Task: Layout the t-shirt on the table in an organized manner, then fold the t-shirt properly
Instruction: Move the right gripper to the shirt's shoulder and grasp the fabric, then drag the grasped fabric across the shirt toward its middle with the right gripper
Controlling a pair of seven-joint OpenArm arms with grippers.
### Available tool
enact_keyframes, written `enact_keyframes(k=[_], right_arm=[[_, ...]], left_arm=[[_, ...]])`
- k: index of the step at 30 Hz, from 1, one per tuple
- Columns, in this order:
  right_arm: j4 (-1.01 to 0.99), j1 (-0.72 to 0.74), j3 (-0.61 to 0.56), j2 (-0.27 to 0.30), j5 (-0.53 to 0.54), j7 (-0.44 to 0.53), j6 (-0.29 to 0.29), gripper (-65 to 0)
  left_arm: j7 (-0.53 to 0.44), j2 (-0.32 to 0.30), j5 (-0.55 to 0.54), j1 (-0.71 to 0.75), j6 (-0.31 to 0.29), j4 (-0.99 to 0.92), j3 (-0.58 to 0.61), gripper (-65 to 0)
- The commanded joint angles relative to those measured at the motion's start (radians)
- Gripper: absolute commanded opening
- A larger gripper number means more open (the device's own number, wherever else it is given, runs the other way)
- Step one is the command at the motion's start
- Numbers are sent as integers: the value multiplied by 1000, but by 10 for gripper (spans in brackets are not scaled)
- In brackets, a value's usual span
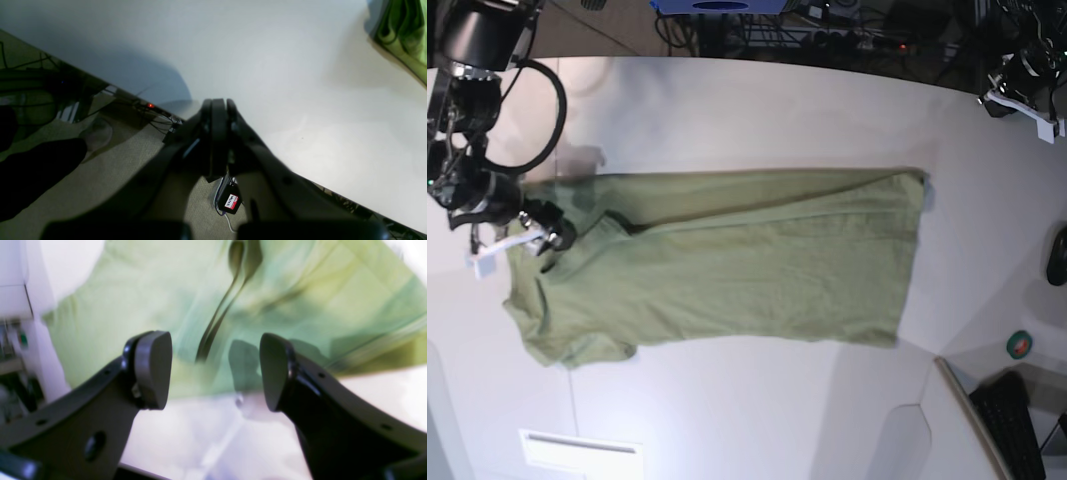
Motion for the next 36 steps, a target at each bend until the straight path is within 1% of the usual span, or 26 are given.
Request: enact_keyframes(k=[1,2,5,6,7,8,9,12,13,19,21,24,26,27,28,30,31,33,36], right_arm=[[21,2,-28,1,24,11,9,-290],[19,-9,-57,0,24,11,9,-290],[16,-28,-99,-38,21,31,9,-290],[19,-38,-100,-48,22,39,9,-297],[23,-44,-100,-57,22,40,9,-321],[24,-44,-102,-66,24,33,9,-365],[24,-44,-102,-75,24,24,9,-425],[24,-44,-105,-101,24,-15,10,-626],[24,-44,-107,-104,24,-22,12,-650],[24,-44,-292,-97,19,-18,10,-650],[19,-44,-364,-100,18,-7,9,-650],[15,-42,-475,-101,18,48,4,-650],[13,-36,-532,-100,18,77,3,-650],[6,-30,-553,-100,18,83,1,-650],[-8,-27,-565,-100,18,90,-10,-650],[-47,-2,-578,-103,18,96,-59,-650],[-76,11,-579,-104,18,96,-73,-650],[-122,45,-578,-106,19,103,-76,-650],[-180,90,-578,-104,19,151,-79,-650]], left_arm=[[-30,-19,-12,3,-6,12,-5,-650],[-48,-17,-12,3,-6,12,-5,-650],[-77,-16,-12,5,-6,10,-5,-650],[-77,-16,-12,5,-6,10,-5,-650],[-77,-16,-12,5,-6,10,-5,-650],[-77,-16,-12,6,-6,10,-5,-650],[-77,-16,-12,6,-6,10,-5,-650],[-77,-16,-12,5,-6,10,-5,-650],[-77,-16,-12,3,-6,10,-5,-650],[-79,-14,-14,2,-10,18,-5,-650],[-79,-14,-14,2,-58,18,-5,-650],[-79,0,-14,3,-128,15,-5,-650],[-79,1,-14,8,-150,17,-5,-650],[-79,9,-12,8,-150,17,-5,-650],[-79,12,-9,8,-151,17,-5,-650],[-79,14,-9,11,-151,17,-5,-650],[-79,14,-11,12,-151,17,-5,-650],[-79,15,-11,12,-151,17,-5,-650],[-79,15,-11,14,-151,17,-5,-650]])
